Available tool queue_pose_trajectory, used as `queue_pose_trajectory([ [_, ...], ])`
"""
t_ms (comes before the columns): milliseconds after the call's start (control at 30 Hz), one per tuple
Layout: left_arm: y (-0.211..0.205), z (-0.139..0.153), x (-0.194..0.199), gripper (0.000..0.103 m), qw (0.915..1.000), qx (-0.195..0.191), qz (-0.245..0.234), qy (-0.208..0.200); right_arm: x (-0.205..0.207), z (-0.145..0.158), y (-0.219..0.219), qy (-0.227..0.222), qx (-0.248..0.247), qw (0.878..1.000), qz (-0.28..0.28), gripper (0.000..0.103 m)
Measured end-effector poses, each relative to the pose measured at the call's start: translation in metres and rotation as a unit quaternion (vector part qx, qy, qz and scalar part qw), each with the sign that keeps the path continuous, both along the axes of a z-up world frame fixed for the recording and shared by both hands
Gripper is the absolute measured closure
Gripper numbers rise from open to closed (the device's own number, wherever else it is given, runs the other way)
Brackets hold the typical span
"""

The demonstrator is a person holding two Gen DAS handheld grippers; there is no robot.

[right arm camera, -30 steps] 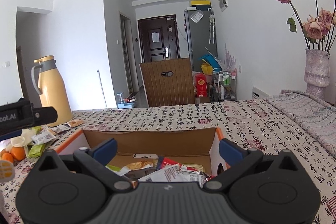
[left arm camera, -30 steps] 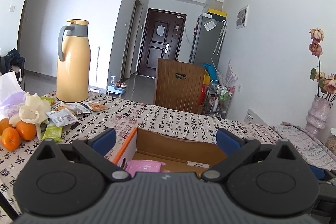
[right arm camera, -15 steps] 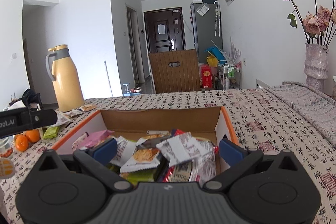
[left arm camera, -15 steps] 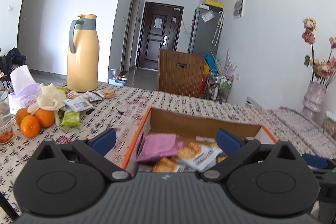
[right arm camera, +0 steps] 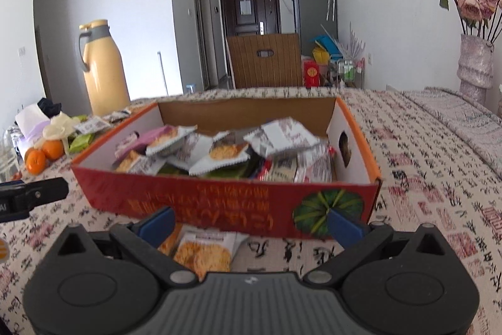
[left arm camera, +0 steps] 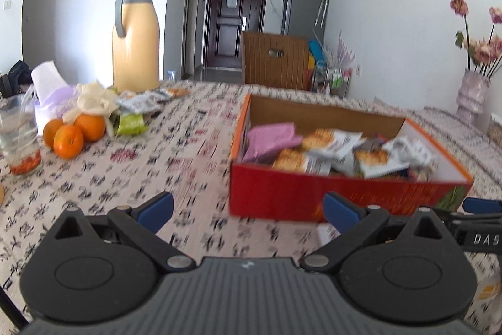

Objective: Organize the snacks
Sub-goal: 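Move both tools back toward the last cracker packets beside the box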

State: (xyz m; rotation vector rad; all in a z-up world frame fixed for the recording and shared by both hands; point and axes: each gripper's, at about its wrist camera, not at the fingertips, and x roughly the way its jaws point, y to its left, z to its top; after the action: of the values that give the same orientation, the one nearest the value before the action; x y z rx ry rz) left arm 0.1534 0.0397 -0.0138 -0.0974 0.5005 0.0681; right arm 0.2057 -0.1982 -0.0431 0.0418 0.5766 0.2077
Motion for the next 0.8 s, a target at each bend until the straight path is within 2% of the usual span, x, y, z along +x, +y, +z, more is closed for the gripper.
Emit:
queue_pose_trajectory([
  [167, 0.009, -0.017, -0.001, 0.000, 0.9996, 0.000, -0.005, 0.028, 0.002, -0.011, 0.004, 0.028, 0.001, 1.000, 0.003, 0.000],
  [333, 0.013, -0.027, 0.000, 0.000, 0.9992, -0.007, -0.007, 0.040, 0.007, -0.014, 0.013, 0.043, -0.005, 0.999, 0.009, 0.000],
  [533, 0.017, -0.027, -0.004, 0.000, 0.9992, -0.024, -0.019, 0.026, 0.016, -0.018, 0.024, 0.062, -0.018, 0.998, 0.014, 0.000],
  [800, 0.014, -0.027, -0.009, 0.000, 0.9991, -0.027, -0.031, 0.012, 0.027, -0.023, 0.033, 0.081, -0.034, 0.996, 0.007, 0.000],
])
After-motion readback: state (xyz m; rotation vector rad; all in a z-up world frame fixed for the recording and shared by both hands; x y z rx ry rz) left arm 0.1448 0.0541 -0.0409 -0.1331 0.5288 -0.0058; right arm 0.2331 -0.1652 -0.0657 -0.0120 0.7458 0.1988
